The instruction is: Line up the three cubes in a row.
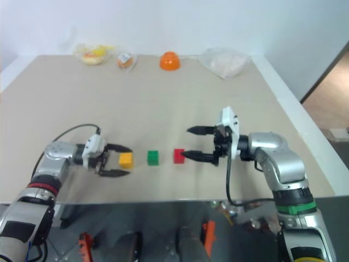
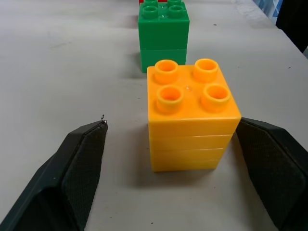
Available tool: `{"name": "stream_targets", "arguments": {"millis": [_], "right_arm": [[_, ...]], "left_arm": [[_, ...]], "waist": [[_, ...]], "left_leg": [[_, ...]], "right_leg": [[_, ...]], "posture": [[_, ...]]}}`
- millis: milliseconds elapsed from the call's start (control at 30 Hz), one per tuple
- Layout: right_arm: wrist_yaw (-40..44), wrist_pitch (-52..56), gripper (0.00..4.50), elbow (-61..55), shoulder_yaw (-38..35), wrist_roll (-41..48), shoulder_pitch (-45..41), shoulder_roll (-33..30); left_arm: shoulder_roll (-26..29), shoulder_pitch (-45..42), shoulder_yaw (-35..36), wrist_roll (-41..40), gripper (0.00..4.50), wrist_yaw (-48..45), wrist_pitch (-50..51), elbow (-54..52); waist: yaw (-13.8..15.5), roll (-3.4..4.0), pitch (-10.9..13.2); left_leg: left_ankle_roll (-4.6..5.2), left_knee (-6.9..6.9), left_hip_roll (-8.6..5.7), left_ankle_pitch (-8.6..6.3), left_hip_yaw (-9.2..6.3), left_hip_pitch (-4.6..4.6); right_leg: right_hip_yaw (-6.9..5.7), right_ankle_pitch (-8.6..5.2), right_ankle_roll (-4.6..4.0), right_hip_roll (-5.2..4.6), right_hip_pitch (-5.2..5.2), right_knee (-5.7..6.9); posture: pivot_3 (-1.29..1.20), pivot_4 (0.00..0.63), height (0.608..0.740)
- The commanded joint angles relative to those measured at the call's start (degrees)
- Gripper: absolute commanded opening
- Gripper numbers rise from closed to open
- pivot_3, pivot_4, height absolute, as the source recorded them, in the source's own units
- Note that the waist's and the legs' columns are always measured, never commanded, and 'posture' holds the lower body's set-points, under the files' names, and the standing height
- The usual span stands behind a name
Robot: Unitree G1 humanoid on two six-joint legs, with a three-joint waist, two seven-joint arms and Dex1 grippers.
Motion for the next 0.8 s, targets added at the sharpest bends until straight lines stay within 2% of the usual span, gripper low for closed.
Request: {"name": "stream_targets", "arguments": {"millis": [33,100,233,300,400,500,633,733,800], "right_arm": [[0.23,-0.51,4.5,-0.99,-0.79,0.44,-1.04,-0.19],[0.32,-0.33,4.5,-1.29,-0.95,0.6,-0.88,-0.43],[0.66,-0.26,4.5,-1.16,-1.15,0.67,-1.16,-0.89],[0.6,-0.68,4.5,-0.73,-1.11,0.3,-1.21,-0.93],[-0.2,-1.46,4.5,0.49,-1.41,-0.5,-0.7,-0.85],[-0.18,-2.12,4.5,1.88,-1.92,-0.88,0.2,-1.09],[0.13,-2.52,4.5,3.48,-2.32,-1.06,0.74,-1.53],[0.43,-2.95,4.5,4.71,-2.19,-1.38,0.72,-1.62],[0.7,-3.44,4.5,5.56,-1.85,-1.91,0.62,-1.58]], "left_arm": [[1.83,-0.2,2.28,0.15,4.39,-0.31,-0.41,-0.09],[3.63,0.65,3.13,-1.39,4.39,-0.9,1.52,-2.06],[11.37,5.11,3.23,-5.88,4.39,-0.97,7.83,-7.46],[13.36,6.45,5.9,-6.64,4.39,-0.81,9.5,-8.19],[15.73,9.67,11.46,-9.95,4.39,3.95,18.26,-12.05],[16.66,17.38,16.28,-14.45,4.39,7.68,26.8,-23.83],[16.58,28.87,18.02,-12.29,4.39,17.71,32.86,-39.79],[17.12,33.02,19.33,-14.17,4.39,21.09,39.1,-45.87],[16.82,34.57,20.54,-15.41,4.39,21.6,39.84,-48.16]], "waist": [[-0.03,0.0,0.0],[-0.09,0.0,0.0],[-0.71,0.0,0.0],[-0.98,0.01,0.01],[-0.93,0.01,0.01],[-1.24,0.0,0.01],[-1.31,0.02,0.02],[-1.27,0.02,0.02],[-1.3,0.02,0.02]], "left_leg": [[0.0,0.02,0.0,0.0,0.0,0.0],[0.0,0.06,0.01,0.0,0.0,0.0],[0.0,0.0,0.05,0.0,0.01,-0.02],[0.02,-0.1,0.06,-0.02,0.01,-0.02],[0.03,-0.12,0.05,-0.02,-0.07,-0.04],[0.02,-0.1,0.04,-0.02,-0.04,-0.05],[0.01,-0.17,0.05,-0.03,0.0,-0.02],[0.02,-0.18,0.08,-0.02,-0.04,0.03],[0.02,-0.17,0.08,-0.02,-0.03,0.06]], "right_leg": [[0.0,0.01,0.0,0.0,0.0,0.01],[0.0,0.01,-0.02,0.01,0.0,0.03],[0.01,-0.02,-0.04,0.02,-0.05,0.04],[0.0,-0.09,-0.09,0.01,-0.08,0.05],[-0.1,-0.15,-0.11,-0.02,-0.07,0.05],[-0.09,-0.15,-0.09,-0.06,-0.06,0.05],[-0.07,-0.19,-0.09,-0.12,-0.07,0.04],[-0.12,-0.34,-0.41,-0.06,-0.07,0.1],[-0.13,-0.37,-0.47,-0.06,-0.08,0.14]], "posture": [[0.0,0.15,0.74],[0.0,0.15,0.74],[0.0,0.15,0.74],[0.0,0.15,0.74],[0.0,0.15,0.74],[0.0,0.15,0.74],[0.0,0.15,0.74],[0.0,0.15,0.74],[0.0,0.15,0.74]]}}
